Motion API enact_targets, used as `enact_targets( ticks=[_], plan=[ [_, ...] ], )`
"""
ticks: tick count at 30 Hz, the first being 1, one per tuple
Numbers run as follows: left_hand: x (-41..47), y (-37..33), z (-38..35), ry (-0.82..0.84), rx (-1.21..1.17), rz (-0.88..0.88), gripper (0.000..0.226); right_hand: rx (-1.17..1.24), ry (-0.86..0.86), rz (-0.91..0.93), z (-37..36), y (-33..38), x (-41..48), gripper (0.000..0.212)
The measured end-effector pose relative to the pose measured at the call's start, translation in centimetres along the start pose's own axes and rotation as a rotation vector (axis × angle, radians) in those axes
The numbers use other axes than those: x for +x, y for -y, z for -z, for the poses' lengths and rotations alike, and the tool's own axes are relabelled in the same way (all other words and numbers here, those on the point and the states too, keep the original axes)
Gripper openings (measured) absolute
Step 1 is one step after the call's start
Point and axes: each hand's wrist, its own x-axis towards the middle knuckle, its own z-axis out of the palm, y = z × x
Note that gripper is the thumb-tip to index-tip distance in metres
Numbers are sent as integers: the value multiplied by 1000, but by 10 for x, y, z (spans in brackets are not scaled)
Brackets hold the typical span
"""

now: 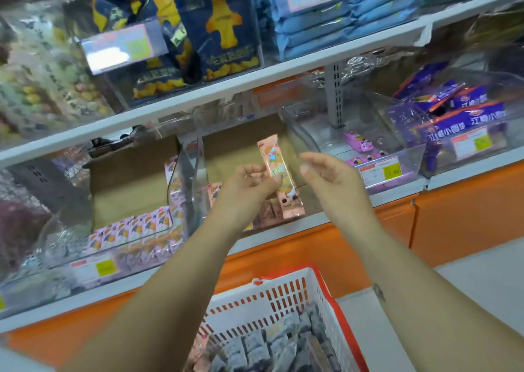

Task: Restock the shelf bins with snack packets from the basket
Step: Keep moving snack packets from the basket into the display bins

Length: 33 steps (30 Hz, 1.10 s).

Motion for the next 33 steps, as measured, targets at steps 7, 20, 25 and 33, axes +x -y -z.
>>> enact_targets(
  ticks=[7,20,25,33],
  plan=[
    [76,-4,-39,-99,109,-12,30,-715,-30,-78,13,-43,14,51],
    [119,13,-64,-7,571,16,22,-672,-67,-32,11,-49,18,52],
    [118,22,-69,64,897,-70,59,-670,-60,-36,10,-49,17,54],
    [111,22,-52,47,919,-216,45,-716,-67,72,13,-48,12,50]
  ],
)
